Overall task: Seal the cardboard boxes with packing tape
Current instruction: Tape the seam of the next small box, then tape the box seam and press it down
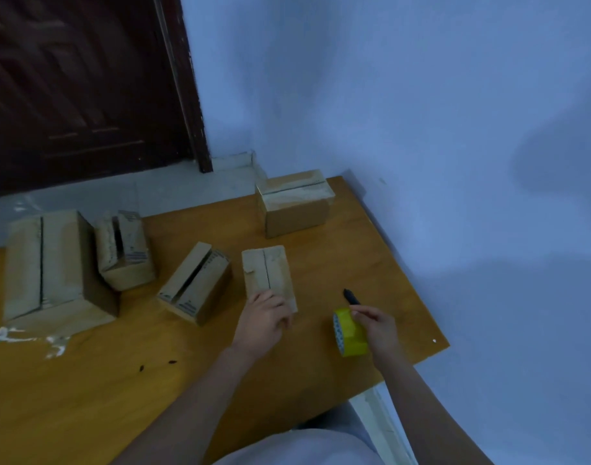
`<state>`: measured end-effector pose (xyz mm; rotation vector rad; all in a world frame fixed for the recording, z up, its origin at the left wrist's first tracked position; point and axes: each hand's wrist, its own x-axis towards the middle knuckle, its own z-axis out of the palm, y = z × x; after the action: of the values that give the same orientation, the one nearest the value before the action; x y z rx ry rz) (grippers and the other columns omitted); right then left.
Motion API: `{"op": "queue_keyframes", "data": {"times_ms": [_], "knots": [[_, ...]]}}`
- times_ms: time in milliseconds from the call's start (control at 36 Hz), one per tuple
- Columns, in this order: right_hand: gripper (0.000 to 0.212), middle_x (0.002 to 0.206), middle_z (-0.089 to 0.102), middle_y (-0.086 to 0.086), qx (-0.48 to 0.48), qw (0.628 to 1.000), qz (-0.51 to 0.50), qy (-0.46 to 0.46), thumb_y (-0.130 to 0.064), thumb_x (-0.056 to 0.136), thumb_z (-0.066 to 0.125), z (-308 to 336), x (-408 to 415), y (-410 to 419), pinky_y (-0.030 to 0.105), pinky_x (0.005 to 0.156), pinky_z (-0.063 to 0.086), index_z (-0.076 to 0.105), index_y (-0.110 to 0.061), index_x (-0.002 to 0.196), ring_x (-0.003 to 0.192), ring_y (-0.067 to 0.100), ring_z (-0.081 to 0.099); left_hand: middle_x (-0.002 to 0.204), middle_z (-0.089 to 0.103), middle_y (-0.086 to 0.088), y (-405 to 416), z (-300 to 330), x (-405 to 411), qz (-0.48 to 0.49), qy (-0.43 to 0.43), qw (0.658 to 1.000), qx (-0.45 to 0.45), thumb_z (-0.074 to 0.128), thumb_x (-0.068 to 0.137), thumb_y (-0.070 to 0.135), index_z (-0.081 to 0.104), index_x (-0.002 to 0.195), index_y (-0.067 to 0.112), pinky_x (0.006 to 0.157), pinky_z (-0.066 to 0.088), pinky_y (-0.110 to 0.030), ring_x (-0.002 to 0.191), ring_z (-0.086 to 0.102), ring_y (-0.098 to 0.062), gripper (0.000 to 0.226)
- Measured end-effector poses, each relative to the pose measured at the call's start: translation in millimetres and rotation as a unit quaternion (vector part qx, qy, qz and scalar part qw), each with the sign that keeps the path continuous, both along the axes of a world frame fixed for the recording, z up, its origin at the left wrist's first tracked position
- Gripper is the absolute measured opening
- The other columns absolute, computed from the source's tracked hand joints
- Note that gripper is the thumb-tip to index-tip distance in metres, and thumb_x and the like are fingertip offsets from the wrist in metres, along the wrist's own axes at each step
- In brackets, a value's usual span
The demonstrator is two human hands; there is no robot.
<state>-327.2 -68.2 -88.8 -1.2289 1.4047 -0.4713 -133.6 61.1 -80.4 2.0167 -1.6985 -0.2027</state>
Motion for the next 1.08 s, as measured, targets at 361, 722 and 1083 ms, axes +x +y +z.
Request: {"op": "queue_keyframes", "data": {"times_ms": [361, 722, 1083], "knots": [[0.011, 0.093, 0.067, -0.002, -0.001, 0.999, 0.03, -0.012, -0.009, 0.088, 0.064, 15.9, 14.0, 2.8, 0.032, 0.071, 0.051, 0.072, -0.016, 0.087, 0.085, 0.018, 0.063, 0.138, 0.029, -0.011, -38.1, 14.8, -1.4, 0.282, -0.012, 0.936, 0.208, 0.043, 0.087, 0.066, 0.03, 0.136, 0.01, 0.103, 0.033, -0.041, 0.129, 0.027, -0.03, 0.075], [0.017, 0.089, 0.07, 0.004, -0.037, 0.998, 0.032, -0.033, -0.005, 0.086, 0.063, 38.8, 15.1, -0.7, 0.037, 0.075, 0.051, 0.073, -0.017, 0.081, 0.083, 0.023, 0.063, 0.137, 0.027, -0.002, -23.3, 16.3, 3.0, 0.049, -0.019, 0.974, 0.219, 0.056, 0.077, 0.055, 0.031, 0.135, 0.021, 0.105, 0.028, -0.044, 0.13, 0.019, -0.025, 0.072], [0.016, 0.081, 0.068, -0.008, -0.179, 0.951, 0.248, 0.037, -0.01, 0.081, 0.068, 104.6, 67.6, -21.8, 0.018, 0.073, 0.043, 0.074, -0.024, 0.078, 0.084, 0.009, 0.06, 0.096, 0.052, 0.002, -52.6, 66.8, -0.4, 0.021, 0.145, 0.988, 0.042, 0.049, 0.093, 0.05, 0.057, 0.096, 0.015, 0.075, 0.04, -0.032, 0.093, 0.047, -0.015, 0.036]]}}
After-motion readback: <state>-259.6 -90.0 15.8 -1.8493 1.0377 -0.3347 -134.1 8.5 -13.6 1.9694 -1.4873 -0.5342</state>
